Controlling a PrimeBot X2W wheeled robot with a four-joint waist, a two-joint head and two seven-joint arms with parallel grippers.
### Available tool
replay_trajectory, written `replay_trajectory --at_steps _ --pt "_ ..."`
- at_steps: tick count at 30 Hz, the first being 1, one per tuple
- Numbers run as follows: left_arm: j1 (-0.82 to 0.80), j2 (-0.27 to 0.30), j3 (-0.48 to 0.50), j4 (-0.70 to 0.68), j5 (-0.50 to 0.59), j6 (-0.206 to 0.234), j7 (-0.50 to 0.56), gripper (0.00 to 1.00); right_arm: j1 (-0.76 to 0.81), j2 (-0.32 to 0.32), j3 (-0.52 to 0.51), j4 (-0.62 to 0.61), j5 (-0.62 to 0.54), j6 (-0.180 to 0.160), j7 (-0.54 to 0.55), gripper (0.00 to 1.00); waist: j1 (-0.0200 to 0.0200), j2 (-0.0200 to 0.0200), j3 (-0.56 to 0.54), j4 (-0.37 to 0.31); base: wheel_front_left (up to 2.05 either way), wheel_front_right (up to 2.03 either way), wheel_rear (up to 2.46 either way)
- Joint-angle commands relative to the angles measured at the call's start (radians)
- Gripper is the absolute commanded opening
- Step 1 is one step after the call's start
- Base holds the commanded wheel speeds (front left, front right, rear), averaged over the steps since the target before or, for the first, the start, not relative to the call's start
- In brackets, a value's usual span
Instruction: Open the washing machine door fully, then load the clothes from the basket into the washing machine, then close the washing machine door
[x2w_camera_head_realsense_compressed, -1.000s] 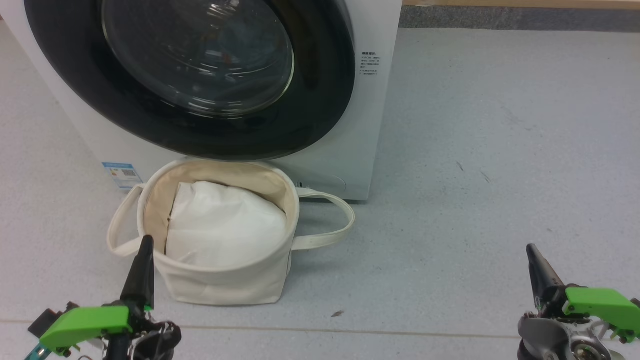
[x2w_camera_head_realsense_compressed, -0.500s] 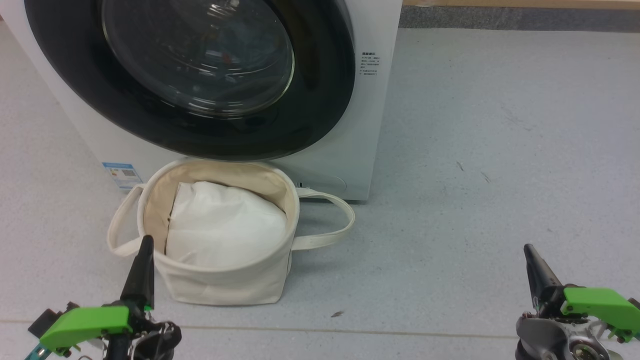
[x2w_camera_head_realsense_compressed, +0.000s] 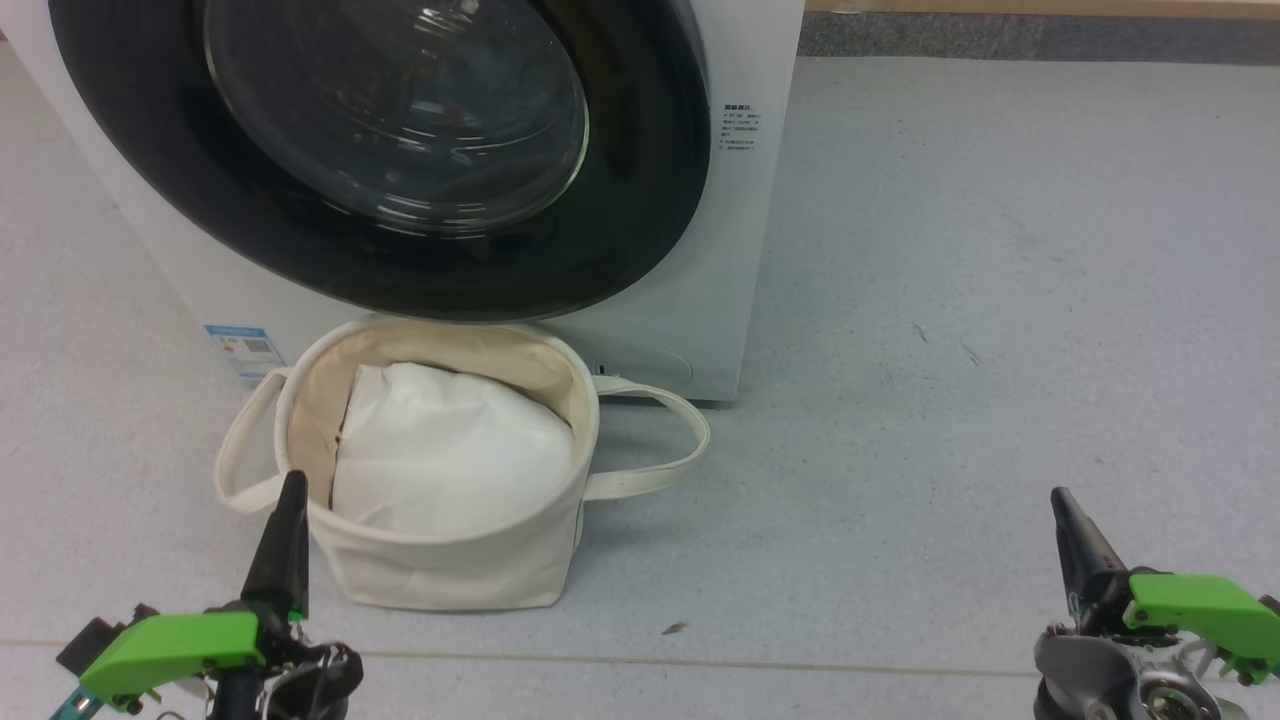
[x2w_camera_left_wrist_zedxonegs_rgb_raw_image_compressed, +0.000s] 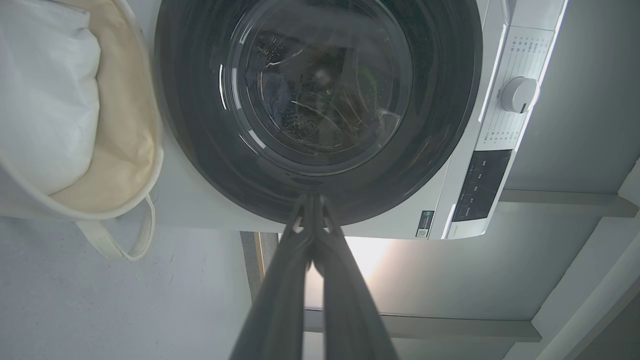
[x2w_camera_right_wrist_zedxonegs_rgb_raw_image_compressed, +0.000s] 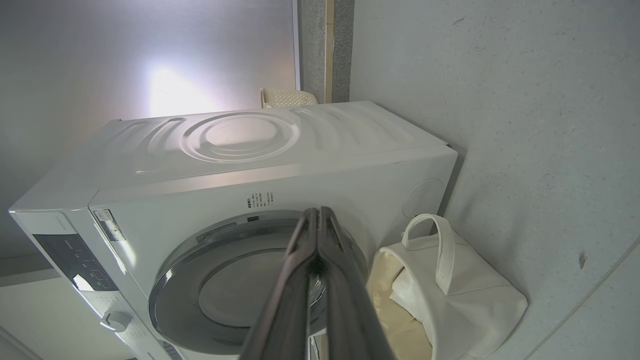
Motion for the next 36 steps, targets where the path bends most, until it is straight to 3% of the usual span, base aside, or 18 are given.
replay_trajectory --at_steps 1,36 --pt "-0.011 0.008 0.037 -0.036 -0.001 0.003 0.008 0.00 -0.044 -0.018 0.025 -0.034 0.010 0.000 -0.004 0.00 0.0000 0.0001 0.000 0.000 0.00 0.00 0.00" --pt "-0.011 0.008 0.037 -0.036 -0.001 0.003 0.008 0.00 -0.041 -0.056 0.078 -0.041 0.057 0.000 -0.044 0.00 0.0000 0.0001 0.000 0.000 0.00 0.00 0.00"
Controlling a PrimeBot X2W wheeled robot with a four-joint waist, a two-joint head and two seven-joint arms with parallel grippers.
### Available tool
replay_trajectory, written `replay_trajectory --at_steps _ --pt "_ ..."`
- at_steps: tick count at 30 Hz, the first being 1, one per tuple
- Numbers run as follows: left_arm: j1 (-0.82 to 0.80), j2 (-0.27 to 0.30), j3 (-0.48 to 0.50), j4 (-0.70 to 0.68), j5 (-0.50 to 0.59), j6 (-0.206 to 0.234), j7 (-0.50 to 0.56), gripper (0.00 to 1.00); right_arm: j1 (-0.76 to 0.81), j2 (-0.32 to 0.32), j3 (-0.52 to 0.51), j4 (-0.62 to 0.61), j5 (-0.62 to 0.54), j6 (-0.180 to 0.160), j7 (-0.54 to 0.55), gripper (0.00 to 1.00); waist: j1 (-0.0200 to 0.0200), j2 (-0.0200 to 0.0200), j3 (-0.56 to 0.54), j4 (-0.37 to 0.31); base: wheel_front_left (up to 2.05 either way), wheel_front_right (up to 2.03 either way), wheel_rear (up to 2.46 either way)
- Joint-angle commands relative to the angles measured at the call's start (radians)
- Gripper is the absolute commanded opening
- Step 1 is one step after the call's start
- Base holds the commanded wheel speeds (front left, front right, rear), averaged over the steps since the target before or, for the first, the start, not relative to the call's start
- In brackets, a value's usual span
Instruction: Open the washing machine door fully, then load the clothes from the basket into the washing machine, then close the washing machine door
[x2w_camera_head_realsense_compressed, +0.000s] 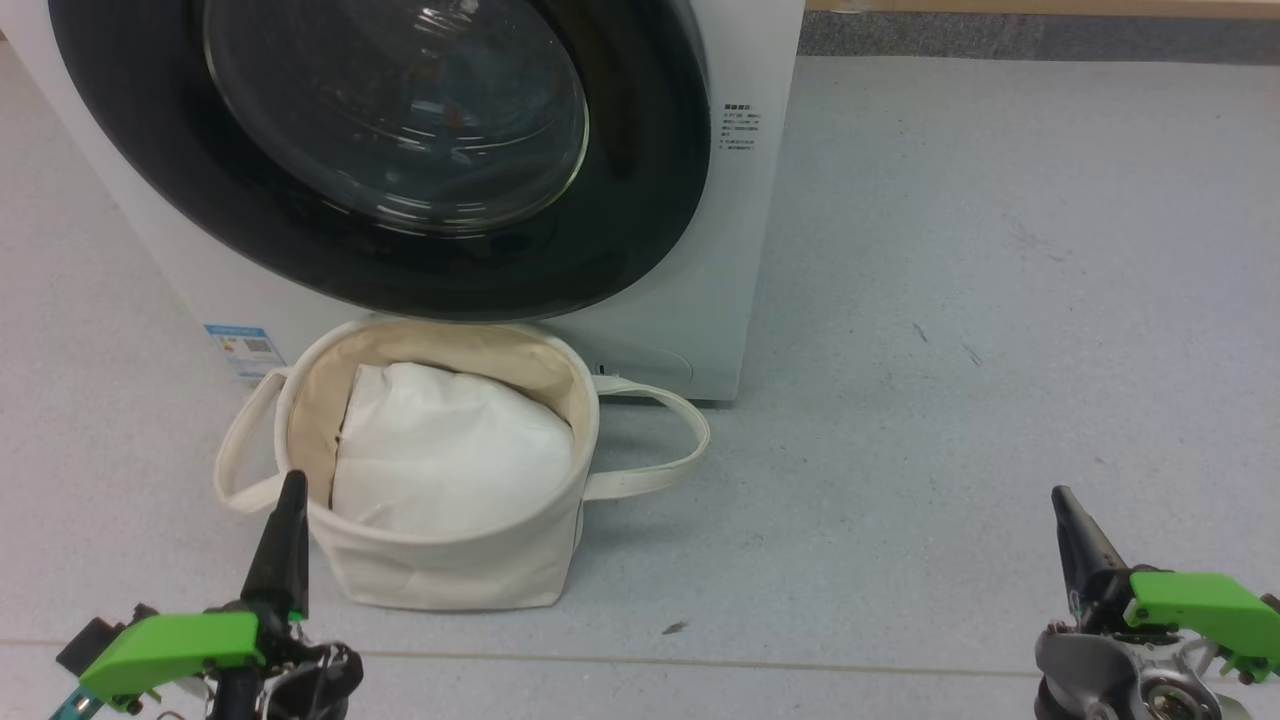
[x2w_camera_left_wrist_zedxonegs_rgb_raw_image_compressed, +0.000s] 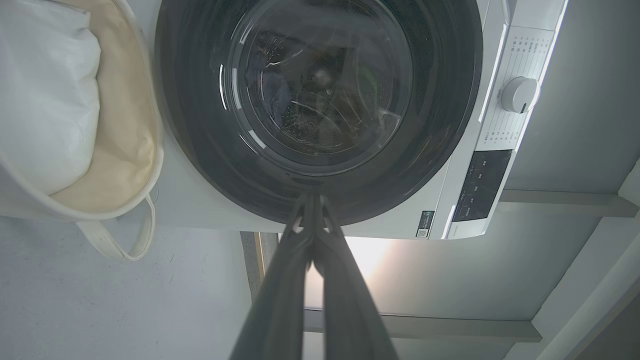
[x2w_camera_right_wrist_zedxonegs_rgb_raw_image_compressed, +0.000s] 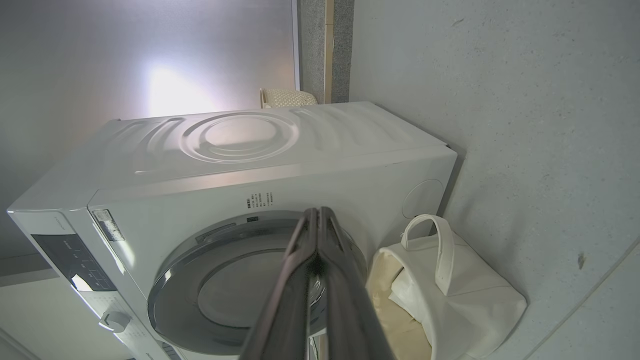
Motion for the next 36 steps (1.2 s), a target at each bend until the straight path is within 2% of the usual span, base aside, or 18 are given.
replay_trajectory --at_steps 1,36 --pt "-0.011 0.008 0.037 -0.036 -0.001 0.003 0.008 0.00 -0.041 -0.019 0.026 -0.038 0.012 0.000 -0.009 0.00 0.0000 -0.0001 0.000 0.000 0.00 0.00 0.00" --pt "-0.011 0.008 0.037 -0.037 -0.001 0.003 0.008 0.00 -0.039 -0.069 0.094 -0.052 0.072 0.000 -0.062 0.00 0.0000 -0.0001 0.000 0.000 0.00 0.00 0.00"
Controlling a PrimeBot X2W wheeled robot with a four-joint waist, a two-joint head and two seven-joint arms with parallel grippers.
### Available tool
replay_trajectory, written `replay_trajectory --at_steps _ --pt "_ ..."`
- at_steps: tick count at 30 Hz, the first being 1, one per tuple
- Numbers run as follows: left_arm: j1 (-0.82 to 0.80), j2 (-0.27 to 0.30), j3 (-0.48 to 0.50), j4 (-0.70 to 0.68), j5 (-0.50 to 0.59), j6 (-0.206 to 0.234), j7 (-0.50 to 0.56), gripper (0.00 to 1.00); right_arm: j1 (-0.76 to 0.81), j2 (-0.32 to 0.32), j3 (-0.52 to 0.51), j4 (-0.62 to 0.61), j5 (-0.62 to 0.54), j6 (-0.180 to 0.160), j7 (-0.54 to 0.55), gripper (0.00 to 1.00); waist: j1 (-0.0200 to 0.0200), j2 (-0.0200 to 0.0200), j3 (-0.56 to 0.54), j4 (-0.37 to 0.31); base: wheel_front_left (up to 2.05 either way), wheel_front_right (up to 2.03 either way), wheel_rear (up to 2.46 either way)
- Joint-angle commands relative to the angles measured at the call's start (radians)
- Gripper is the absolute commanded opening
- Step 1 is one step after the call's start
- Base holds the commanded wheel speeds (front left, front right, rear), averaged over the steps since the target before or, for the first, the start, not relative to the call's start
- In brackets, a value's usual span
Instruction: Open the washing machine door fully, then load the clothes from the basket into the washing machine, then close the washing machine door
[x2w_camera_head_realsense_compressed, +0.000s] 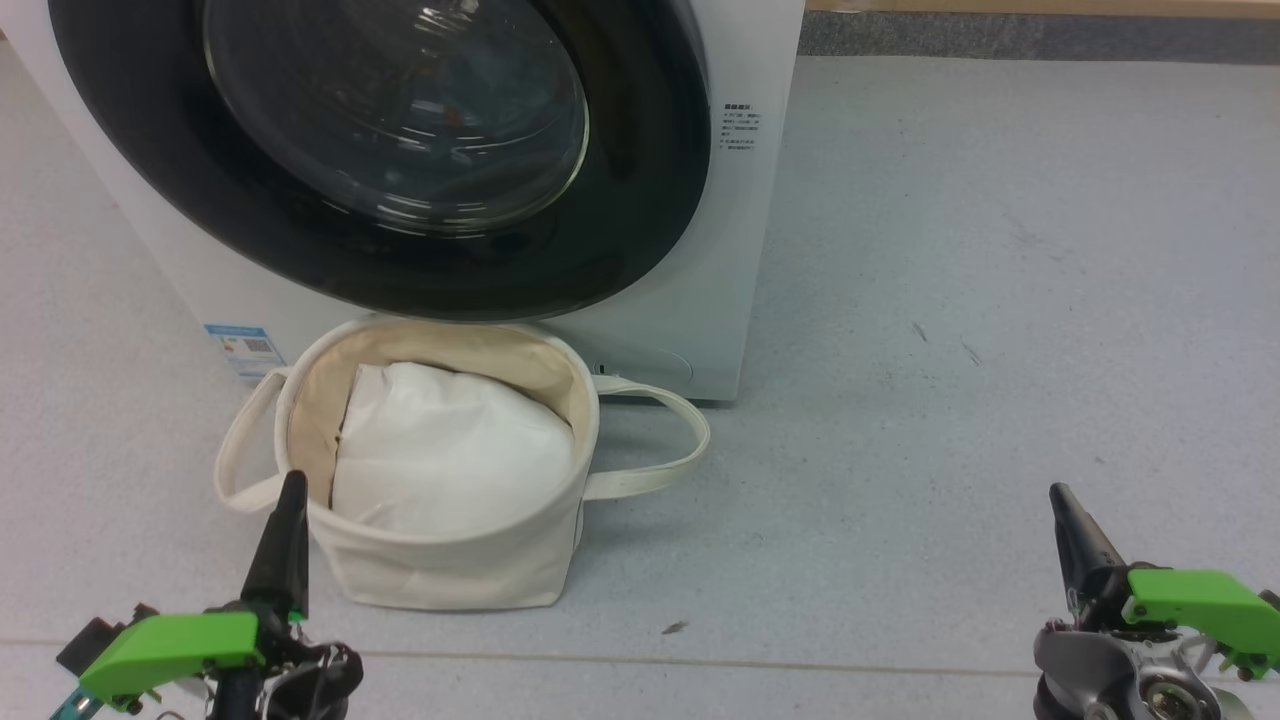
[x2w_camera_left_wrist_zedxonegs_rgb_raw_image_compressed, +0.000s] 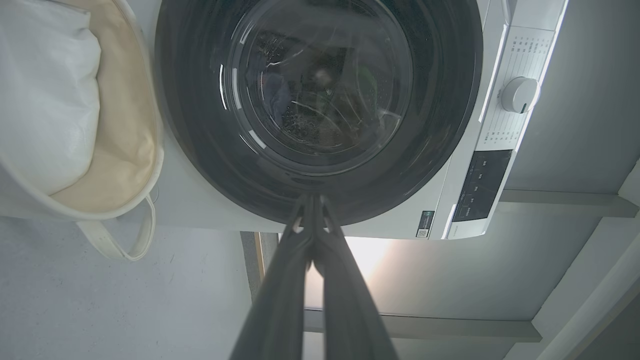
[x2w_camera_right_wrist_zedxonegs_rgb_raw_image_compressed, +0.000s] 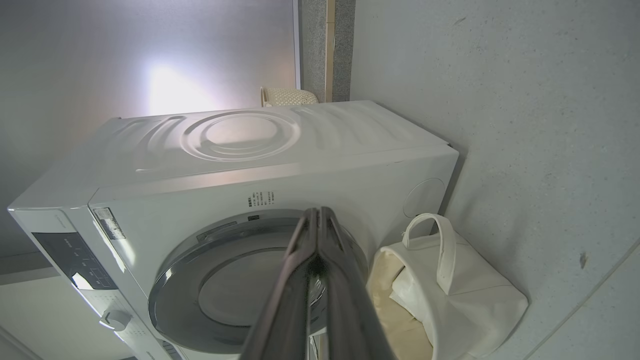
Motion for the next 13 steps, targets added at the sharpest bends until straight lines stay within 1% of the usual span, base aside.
replay_trajectory --at_steps 1,13 --pt "-0.011 0.009 0.037 -0.037 -0.001 0.003 0.008 0.00 -0.039 -0.024 0.024 -0.038 0.007 0.000 -0.007 0.00 0.0000 -0.0001 0.000 0.000 0.00 0.00 0.00" --pt "-0.011 0.009 0.037 -0.037 -0.001 0.003 0.008 0.00 -0.039 -0.045 0.051 -0.045 0.032 0.000 -0.029 0.00 0.0000 -0.0001 0.000 0.000 0.00 0.00 0.00"
